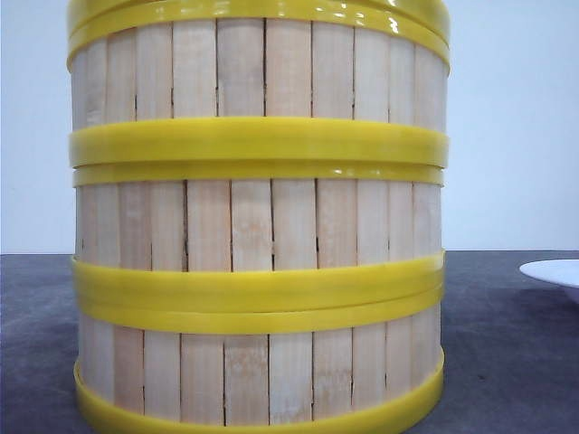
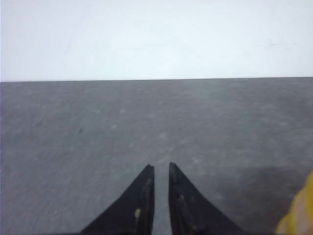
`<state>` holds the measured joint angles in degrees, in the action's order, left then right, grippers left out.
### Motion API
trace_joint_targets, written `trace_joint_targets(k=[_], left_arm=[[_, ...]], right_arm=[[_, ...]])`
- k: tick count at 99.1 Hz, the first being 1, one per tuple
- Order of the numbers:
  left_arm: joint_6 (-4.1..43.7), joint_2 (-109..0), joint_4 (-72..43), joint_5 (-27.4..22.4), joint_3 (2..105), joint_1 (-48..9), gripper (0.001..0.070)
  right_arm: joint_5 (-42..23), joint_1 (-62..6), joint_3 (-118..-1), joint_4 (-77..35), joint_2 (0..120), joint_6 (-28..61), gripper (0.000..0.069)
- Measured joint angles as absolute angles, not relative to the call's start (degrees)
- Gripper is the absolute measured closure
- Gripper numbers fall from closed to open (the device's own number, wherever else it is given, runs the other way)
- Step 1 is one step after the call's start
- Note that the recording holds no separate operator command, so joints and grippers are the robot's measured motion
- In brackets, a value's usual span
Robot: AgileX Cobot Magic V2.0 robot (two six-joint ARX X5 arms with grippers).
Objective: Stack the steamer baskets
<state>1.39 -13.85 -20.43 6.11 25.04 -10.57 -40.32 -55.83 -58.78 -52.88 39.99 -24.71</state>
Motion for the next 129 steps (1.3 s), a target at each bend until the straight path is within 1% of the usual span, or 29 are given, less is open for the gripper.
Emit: trace_joint_targets(k=[22,50,77,129], left_arm=[[0.6,-6.6,-12.5,6.1,11.9,-7.4,0.0684],[0.4,-0.2,-11.7,6.1,3.9,-6.1,0.0684],[2.6,-0.3,-12.0,8.1,2.6,-6.0,0.0684],[2.6,-0.3,-11.8,8.7,2.5,-5.5,0.0684]], right_arm=[[-40.3,-55.8,-58.8,-52.9,40.0,-24.7,0.0682],[-40.3,-55.8,-58.8,-52.9,40.0,-24.7,0.0682],[-40.3,-55.8,-58.8,-52.9,40.0,-24.7,0.0682],[-40.3,-55.8,-58.8,-52.9,40.0,-24.7,0.0682]])
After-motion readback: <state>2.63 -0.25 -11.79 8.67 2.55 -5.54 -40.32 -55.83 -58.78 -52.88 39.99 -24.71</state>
